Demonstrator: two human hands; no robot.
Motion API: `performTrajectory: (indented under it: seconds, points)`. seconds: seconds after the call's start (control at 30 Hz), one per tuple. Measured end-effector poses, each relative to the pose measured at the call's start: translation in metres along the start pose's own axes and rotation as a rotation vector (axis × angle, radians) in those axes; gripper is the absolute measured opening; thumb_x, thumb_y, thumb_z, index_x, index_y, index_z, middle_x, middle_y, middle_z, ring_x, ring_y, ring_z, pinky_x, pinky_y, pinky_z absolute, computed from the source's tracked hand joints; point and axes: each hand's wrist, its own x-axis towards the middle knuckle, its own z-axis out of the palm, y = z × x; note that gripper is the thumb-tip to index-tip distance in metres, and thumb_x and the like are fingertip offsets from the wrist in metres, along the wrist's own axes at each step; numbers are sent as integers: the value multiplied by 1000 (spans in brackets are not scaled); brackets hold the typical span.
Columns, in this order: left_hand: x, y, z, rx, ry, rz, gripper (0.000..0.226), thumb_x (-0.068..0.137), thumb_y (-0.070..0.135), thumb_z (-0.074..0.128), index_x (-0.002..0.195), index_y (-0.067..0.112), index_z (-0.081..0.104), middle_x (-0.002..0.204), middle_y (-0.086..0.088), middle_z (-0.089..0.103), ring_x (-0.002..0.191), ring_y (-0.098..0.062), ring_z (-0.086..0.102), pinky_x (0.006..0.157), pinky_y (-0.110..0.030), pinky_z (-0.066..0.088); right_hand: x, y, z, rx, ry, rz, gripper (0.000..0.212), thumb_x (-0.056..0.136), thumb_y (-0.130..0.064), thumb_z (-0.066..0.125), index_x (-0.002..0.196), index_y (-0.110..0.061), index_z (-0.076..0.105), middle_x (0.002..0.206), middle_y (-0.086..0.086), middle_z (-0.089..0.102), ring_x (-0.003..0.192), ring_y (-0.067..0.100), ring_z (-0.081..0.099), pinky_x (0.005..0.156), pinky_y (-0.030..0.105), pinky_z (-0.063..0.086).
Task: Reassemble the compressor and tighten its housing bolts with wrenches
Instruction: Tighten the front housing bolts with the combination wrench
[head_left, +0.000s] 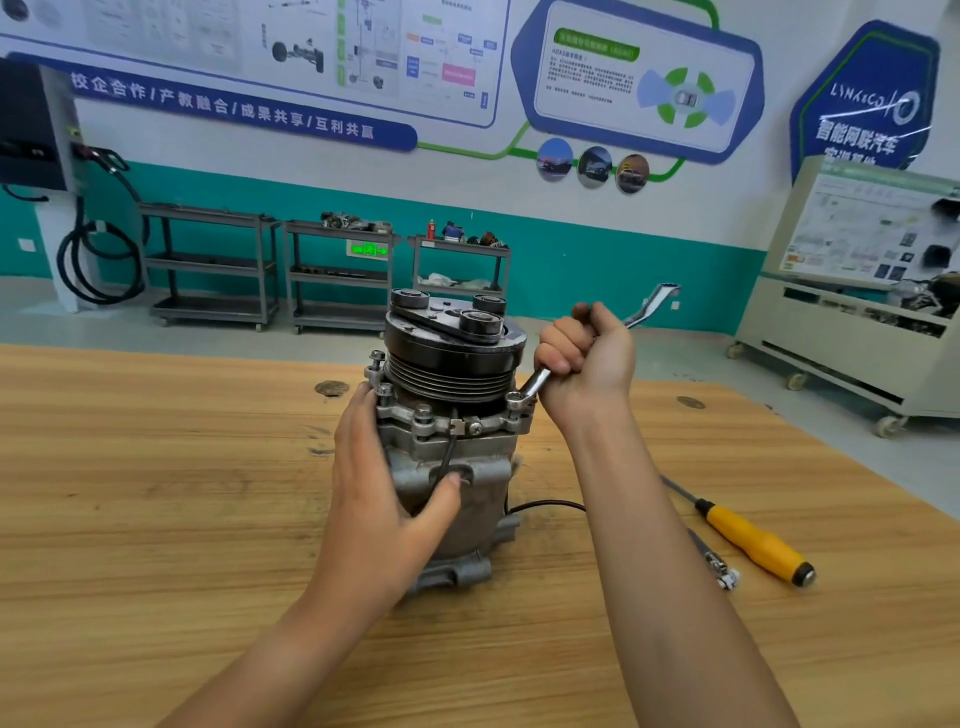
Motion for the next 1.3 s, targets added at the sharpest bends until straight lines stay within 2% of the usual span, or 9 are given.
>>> performTrajectory:
  seconds: [0.23, 0.37, 0.6, 0.8, 0.87, 0.97, 1.03, 1.17, 1.3]
  points:
    - [-1, 1, -1, 2, -15, -14, 91, 76, 32, 65, 148, 23, 10, 153, 7, 15, 141, -10, 15, 116, -40, 21, -24, 3, -8, -67, 95, -284, 24, 95, -9, 31, 72, -16, 34, 40, -7, 19, 31, 9, 20, 34, 16, 24]
    - [-1, 0, -1, 5, -13, -5, 90, 75, 32, 65, 147, 24, 10, 153, 5, 16, 141, -10, 14, 115, -36, 19, -44, 12, -11, -162, 129, -502, 23, 96, -9, 31, 73, -14, 35, 41, -6, 21, 36, 12, 25, 42, 21, 37]
    - [-1, 0, 0, -1, -6, 3, 91, 75, 30, 67, 147, 23, 11, 152, 6, 17, 141, -10, 15, 113, -33, 19, -69, 33, -16, -195, 11, -673, 29, 100, -9, 28, 75, -12, 43, 38, -7, 26, 37, 13, 30, 50, 24, 45]
    - [-1, 0, 0, 15, -2, 14, 90, 76, 28, 68, 141, 33, 7, 153, 2, 16, 142, -12, 14, 114, -32, 17, -76, 48, -20, -290, 90, -519, 35, 102, -22, 26, 75, -11, 45, 36, -6, 23, 35, 12, 26, 48, 23, 39]
    - [-1, 0, -1, 9, -2, 17, 91, 76, 24, 70, 145, 26, 10, 153, 1, 18, 142, -13, 15, 114, -32, 18, -72, 41, -12, -235, 115, -439, 39, 101, -37, 30, 75, -13, 47, 38, -6, 22, 36, 12, 25, 46, 22, 36]
    - [0, 1, -3, 2, -13, 23, 90, 76, 26, 69, 142, 32, 8, 153, 5, 16, 141, -9, 14, 114, -31, 17, -64, 16, 3, -183, 100, -375, 53, 91, -62, 32, 78, -13, 48, 41, -5, 24, 37, 11, 26, 42, 18, 32]
    - [1, 1, -4, 3, -30, 10, 90, 77, 29, 68, 144, 31, 8, 153, 8, 14, 141, -9, 13, 115, -34, 18, -57, -2, 10, -156, 87, -384, 61, 87, -71, 29, 81, -13, 47, 45, -5, 27, 38, 10, 27, 39, 16, 27]
    - [1, 2, -5, 22, -48, -7, 91, 78, 31, 68, 148, 24, 9, 153, 9, 14, 142, -10, 13, 116, -40, 21, -34, -29, 17, -134, 132, -345, 62, 91, -69, 22, 82, -13, 48, 46, -5, 27, 37, 8, 21, 34, 15, 18]
    - [1, 3, -6, 12, -53, 0, 90, 76, 36, 66, 144, 32, 7, 152, 11, 14, 141, -9, 14, 116, -41, 23, -3, -36, 11, 1, 186, -161, 64, 93, -66, 20, 69, -11, 44, 39, -5, 23, 28, 7, 18, 28, 13, 13]
